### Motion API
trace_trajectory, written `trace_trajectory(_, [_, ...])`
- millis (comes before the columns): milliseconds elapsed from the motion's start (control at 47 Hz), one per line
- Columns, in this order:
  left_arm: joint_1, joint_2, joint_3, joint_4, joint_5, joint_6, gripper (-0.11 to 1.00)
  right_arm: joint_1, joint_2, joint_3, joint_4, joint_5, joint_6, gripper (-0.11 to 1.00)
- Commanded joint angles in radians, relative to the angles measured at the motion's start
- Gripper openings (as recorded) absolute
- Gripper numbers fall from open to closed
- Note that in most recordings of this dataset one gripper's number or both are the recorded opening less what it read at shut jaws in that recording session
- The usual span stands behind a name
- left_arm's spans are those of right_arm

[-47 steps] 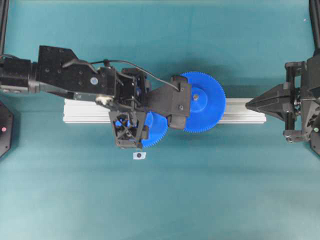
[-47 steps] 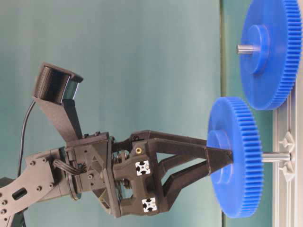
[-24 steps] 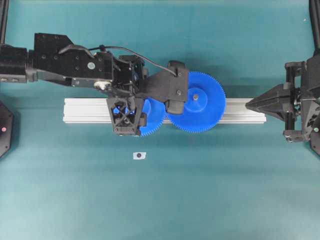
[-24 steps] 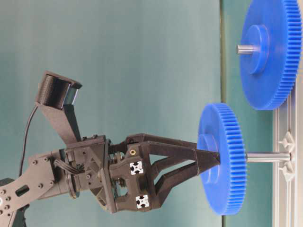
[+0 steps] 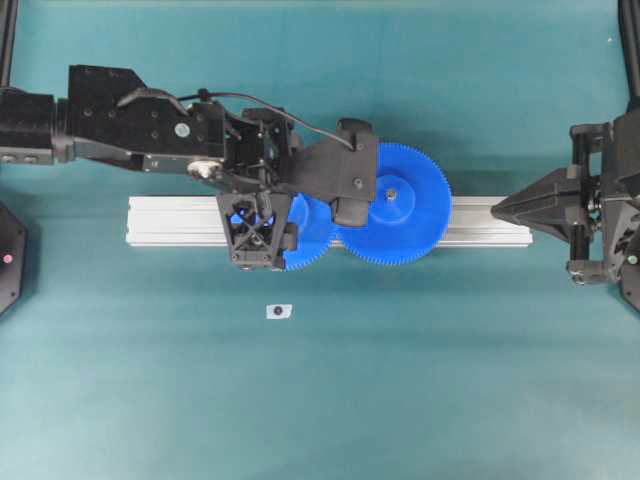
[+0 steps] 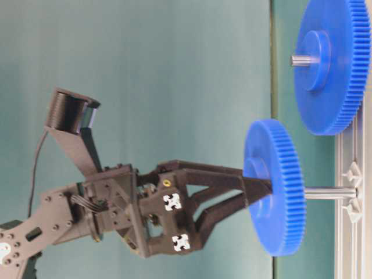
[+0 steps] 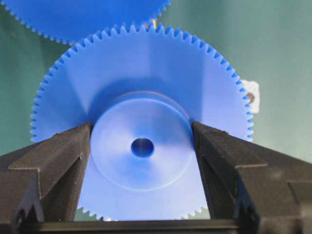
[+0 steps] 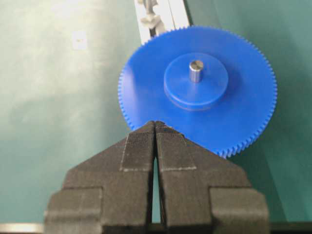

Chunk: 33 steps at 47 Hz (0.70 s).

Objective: Insert the small gear onto the shaft.
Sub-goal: 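Align the gear bore with the shaft and lower it, meshing teeth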

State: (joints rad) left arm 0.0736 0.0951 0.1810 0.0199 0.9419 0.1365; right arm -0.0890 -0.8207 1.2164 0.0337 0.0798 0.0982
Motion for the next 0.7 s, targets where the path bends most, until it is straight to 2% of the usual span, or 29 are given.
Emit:
trace_trajectory(0, [0.003,-0.018,-0.011,0.002,-0.006,0.000,0.69,-0.002,0.003,-0.009,0.002,-0.009,0.011,0.02])
trace_trajectory(681, [0.014,0.020,0.015,0.003,-0.037,0.003,0.69,-0.002,0.003,-0.003,0.002,-0.012,0.012,0.02])
